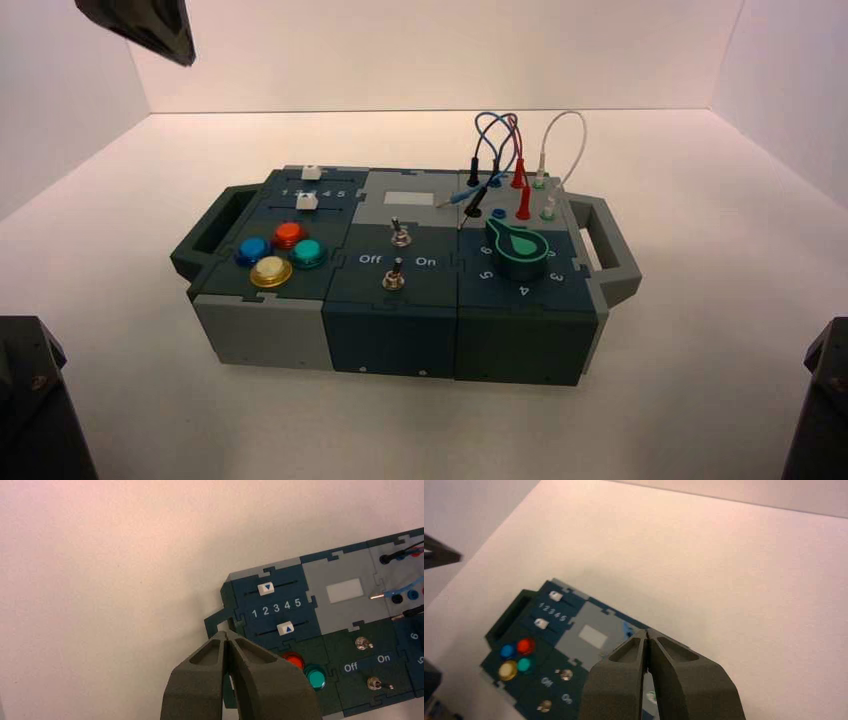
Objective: Move the top slider to position 1.
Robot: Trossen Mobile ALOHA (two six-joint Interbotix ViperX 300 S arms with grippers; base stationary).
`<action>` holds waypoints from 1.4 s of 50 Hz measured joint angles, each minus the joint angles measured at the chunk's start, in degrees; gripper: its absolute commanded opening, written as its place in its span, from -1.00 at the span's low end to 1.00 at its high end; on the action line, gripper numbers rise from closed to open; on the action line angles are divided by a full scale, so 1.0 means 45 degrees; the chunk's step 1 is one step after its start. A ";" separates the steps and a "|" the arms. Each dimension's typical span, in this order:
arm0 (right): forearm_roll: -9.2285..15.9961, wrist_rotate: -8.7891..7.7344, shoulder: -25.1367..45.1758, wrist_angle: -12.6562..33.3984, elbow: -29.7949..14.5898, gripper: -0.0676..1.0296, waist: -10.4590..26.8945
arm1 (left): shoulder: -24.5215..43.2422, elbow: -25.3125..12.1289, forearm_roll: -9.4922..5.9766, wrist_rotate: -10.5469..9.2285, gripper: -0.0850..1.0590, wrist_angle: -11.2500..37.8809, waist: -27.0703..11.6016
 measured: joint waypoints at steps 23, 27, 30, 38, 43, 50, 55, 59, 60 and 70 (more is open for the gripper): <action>0.1348 0.0020 0.3828 0.0195 -0.2070 -0.92 0.0879 | 0.0254 0.0078 -0.0098 0.0000 -0.91 -0.0020 0.0020; 0.1680 0.0020 0.4648 0.0293 -0.2617 -0.92 0.1016 | 0.0293 0.0195 -0.0098 0.0000 -0.91 0.0020 0.0000; 0.1816 0.0000 0.5215 0.0430 -0.2949 -0.92 0.1152 | 0.0273 0.0254 -0.0098 0.0000 -0.91 0.0059 0.0020; 0.2129 0.0000 0.6660 0.0605 -0.3828 -0.92 0.1699 | 0.0312 0.0273 -0.0098 0.0020 -0.91 0.0098 0.0000; 0.2402 0.0000 0.7559 0.0625 -0.4336 -0.92 0.1953 | 0.0391 0.0293 -0.0098 0.0059 -0.91 0.0117 0.0000; 0.2793 -0.0020 0.8418 0.0742 -0.4824 -0.92 0.2051 | 0.0488 0.0273 -0.0078 0.0098 -0.91 0.0137 0.0000; 0.3242 -0.0078 0.9141 0.0918 -0.5273 -0.92 0.2109 | 0.0625 0.0293 -0.0078 0.0137 -0.91 0.0176 0.0000; 0.3516 -0.0098 0.9492 0.0977 -0.5508 -0.92 0.2148 | 0.0703 0.0293 -0.0059 0.0137 -0.91 0.0195 0.0000; 0.3555 -0.0098 0.9570 0.0996 -0.5566 -0.92 0.2148 | 0.0742 0.0293 -0.0059 0.0137 -0.91 0.0195 0.0020; 0.4160 -0.0137 1.0547 0.1289 -0.6309 -0.92 0.2187 | 0.0762 0.0293 -0.0059 0.0176 -0.91 0.0195 0.0000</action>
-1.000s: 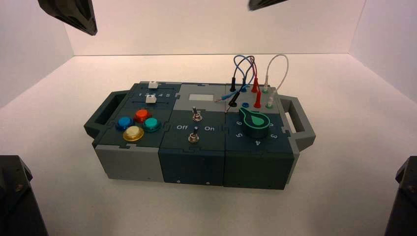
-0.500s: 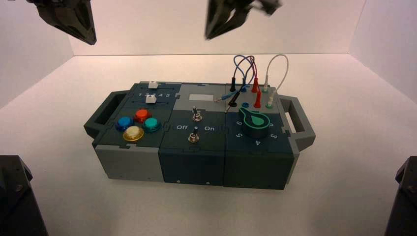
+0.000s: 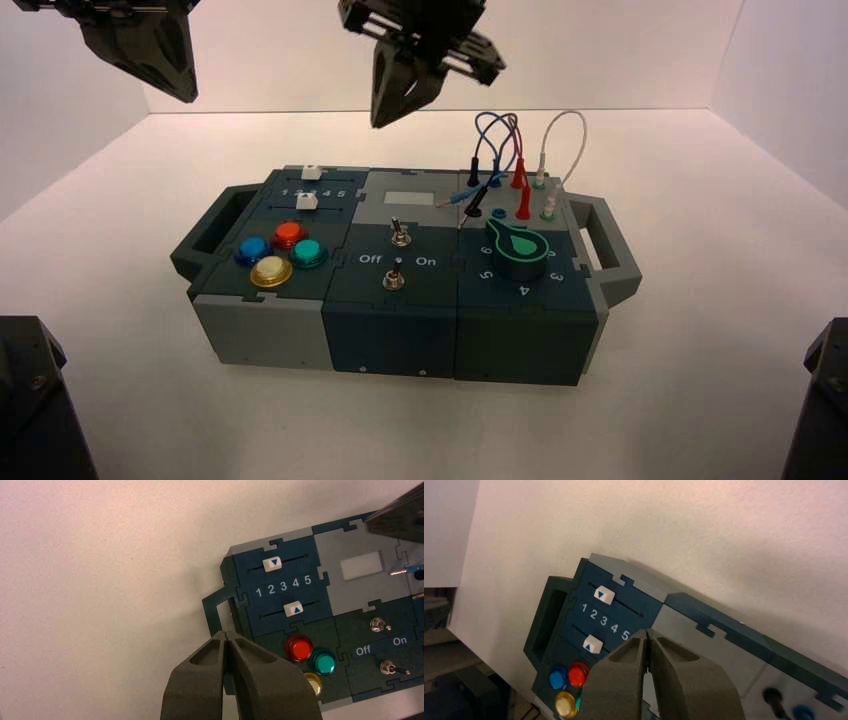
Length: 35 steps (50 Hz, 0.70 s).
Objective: Move the top slider to position 1.
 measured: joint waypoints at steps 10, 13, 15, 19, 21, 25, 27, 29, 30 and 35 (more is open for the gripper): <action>0.0566 -0.0078 0.0977 0.0313 -0.0703 -0.92 0.0137 | 0.0000 0.0000 -0.0020 0.0000 -0.91 0.0000 0.0000; 0.0684 -0.0078 0.1211 0.0332 -0.0918 -0.92 0.0234 | 0.0020 0.0000 0.0000 0.0000 -0.91 0.0000 0.0000; 0.0762 -0.0078 0.1426 0.0332 -0.1074 -0.92 0.0312 | 0.0020 0.0000 0.0000 0.0000 -0.91 0.0000 0.0000; 0.0859 -0.0078 0.1777 0.0391 -0.1289 -0.92 0.0508 | 0.0020 0.0000 -0.0020 0.0000 -0.91 0.0000 0.0000; 0.0898 -0.0078 0.1934 0.0391 -0.1387 -0.92 0.0625 | 0.0020 0.0000 0.0000 0.0000 -0.91 0.0000 0.0000; 0.0977 -0.0078 0.2207 0.0469 -0.1602 -0.92 0.0781 | 0.0020 0.0000 0.0000 0.0000 -0.91 0.0000 0.0000; 0.1035 -0.0078 0.2324 0.0488 -0.1699 -0.92 0.0840 | 0.0020 0.0000 -0.0020 -0.0020 -0.91 0.0000 0.0000; 0.1113 -0.0078 0.2578 0.0547 -0.1855 -0.92 0.0879 | 0.0020 0.0000 0.0000 0.0000 -0.91 0.0000 0.0000; 0.1113 -0.0078 0.2578 0.0547 -0.1875 -0.92 0.0879 | 0.0020 0.0000 0.0000 0.0000 -0.91 0.0000 0.0000; 0.1152 -0.0078 0.2773 0.0566 -0.2031 -0.92 0.0879 | 0.0020 0.0000 -0.0020 0.0000 -0.91 0.0000 0.0000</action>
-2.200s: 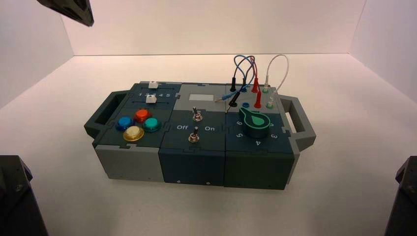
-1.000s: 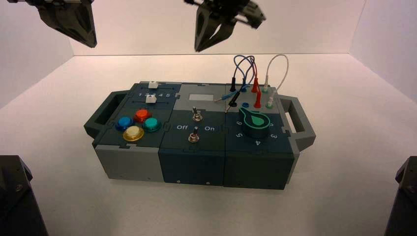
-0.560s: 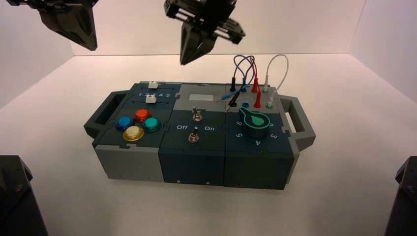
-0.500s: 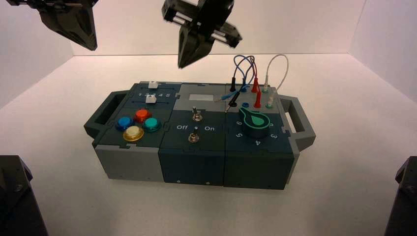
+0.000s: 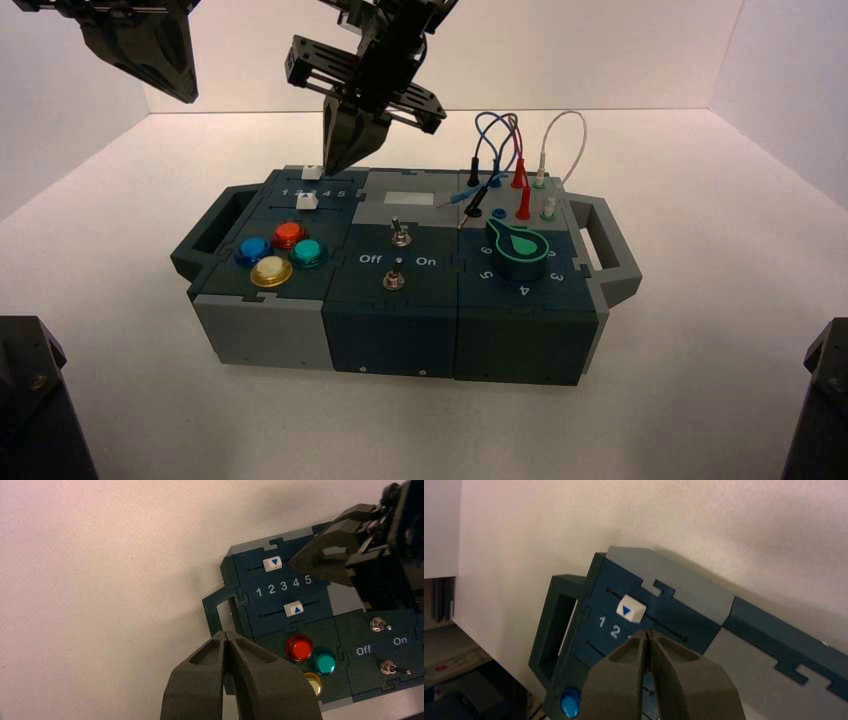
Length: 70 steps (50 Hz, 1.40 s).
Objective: Move the top slider to position 1.
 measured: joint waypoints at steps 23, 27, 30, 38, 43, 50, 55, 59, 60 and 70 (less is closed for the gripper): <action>0.0078 0.0000 0.0273 -0.0020 -0.0117 -0.92 0.0000 | 0.0000 0.0000 0.0020 0.0000 -0.91 0.0000 0.0000; 0.0098 0.0000 0.0371 0.0000 -0.0234 -0.92 0.0000 | 0.0000 -0.0020 0.0020 0.0000 -0.91 0.0000 0.0000; 0.0098 -0.0020 0.0449 -0.0020 -0.0332 -0.92 0.0000 | 0.0000 0.0000 0.0020 0.0000 -0.91 0.0000 -0.0020; 0.0117 -0.0020 0.0625 0.0000 -0.0527 -0.92 0.0000 | 0.0000 0.0000 0.0020 0.0000 -0.91 0.0000 -0.0020; 0.0137 -0.0020 0.0684 -0.0020 -0.0605 -0.92 0.0000 | 0.0000 -0.0020 0.0020 0.0020 -0.91 0.0000 -0.0020; 0.0137 -0.0020 0.0703 0.0000 -0.0645 -0.92 0.0000 | 0.0000 0.0000 0.0020 0.0020 -0.91 0.0000 0.0000; 0.0137 -0.0020 0.0723 0.0000 -0.0664 -0.92 0.0000 | 0.0000 -0.0020 0.0000 0.0020 -0.91 0.0000 0.0000; 0.0137 -0.0020 0.0723 0.0000 -0.0703 -0.92 0.0000 | 0.0000 0.0000 0.0020 0.0020 -0.91 0.0000 0.0000; 0.0137 -0.0020 0.0742 0.0020 -0.0723 -0.92 0.0000 | 0.0000 0.0000 0.0000 0.0020 -0.91 0.0000 0.0000; 0.0156 -0.0020 0.0957 0.0039 -0.1016 -0.92 0.0117 | 0.0000 0.0000 0.0020 0.0020 -0.91 0.0000 -0.0020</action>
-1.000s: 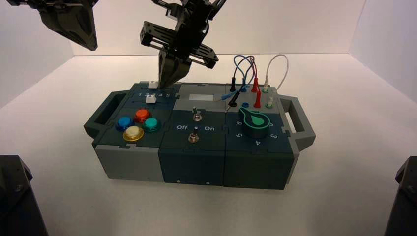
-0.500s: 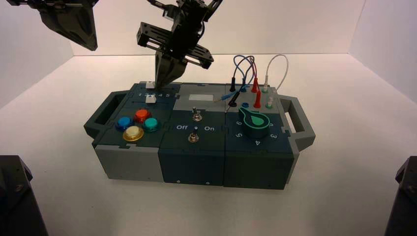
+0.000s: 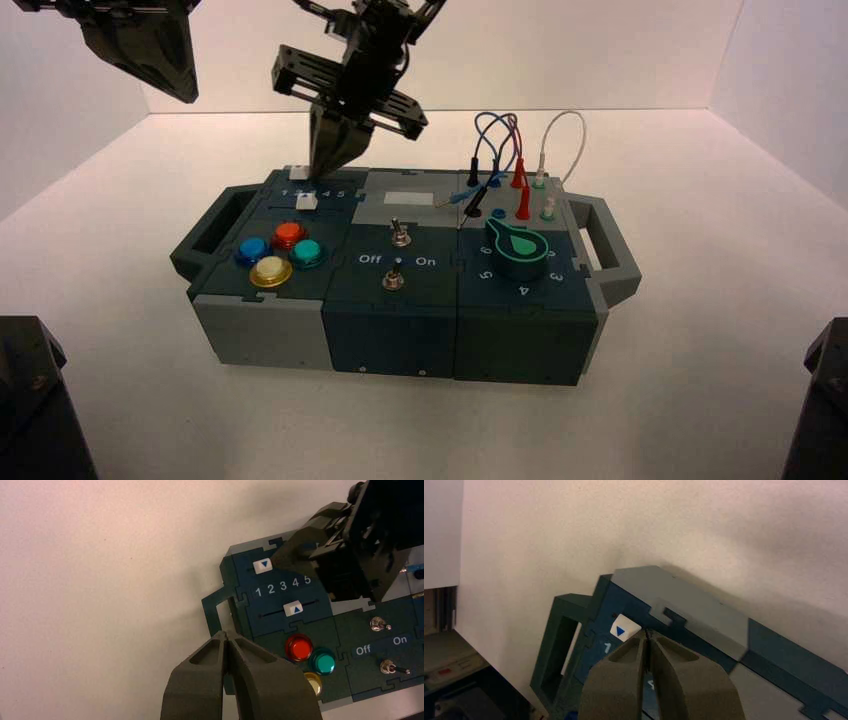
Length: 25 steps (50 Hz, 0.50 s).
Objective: Move the top slider to position 1.
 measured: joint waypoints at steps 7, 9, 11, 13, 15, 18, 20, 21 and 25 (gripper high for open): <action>0.0059 0.0000 0.0195 0.0156 -0.0332 -0.92 0.0098 | 0.0000 0.0000 0.0000 0.0000 -0.91 0.0000 0.0000; 0.0078 0.0000 0.0273 0.0234 -0.0430 -0.92 0.0098 | 0.0000 -0.0020 -0.0020 0.0000 -0.91 0.0000 0.0000; 0.0078 0.0000 0.0293 0.0273 -0.0469 -0.92 0.0098 | 0.0000 0.0000 0.0000 0.0000 -0.91 0.0000 0.0000; 0.0098 0.0000 0.0312 0.0293 -0.0508 -0.92 0.0098 | 0.0000 0.0000 0.0000 0.0000 -0.91 -0.0020 0.0000; 0.0117 0.0000 0.0332 0.0312 -0.0527 -0.92 0.0098 | 0.0000 0.0000 0.0000 0.0000 -0.91 0.0000 0.0000; 0.0117 0.0000 0.0312 0.0312 -0.0508 -0.92 0.0078 | 0.0000 0.0000 0.0000 0.0000 -0.91 0.0000 0.0000; 0.0117 0.0000 0.0312 0.0332 -0.0488 -0.92 0.0098 | 0.0000 0.0000 0.0000 0.0000 -0.91 0.0000 0.0000; 0.0117 0.0000 0.0273 0.0312 -0.0430 -0.92 0.0098 | 0.0000 0.0000 0.0000 0.0000 -0.91 0.0000 0.0000; 0.0117 0.0000 0.0137 0.0215 -0.0215 -0.92 0.0098 | 0.0000 0.0000 -0.0020 0.0000 -0.91 0.0000 0.0000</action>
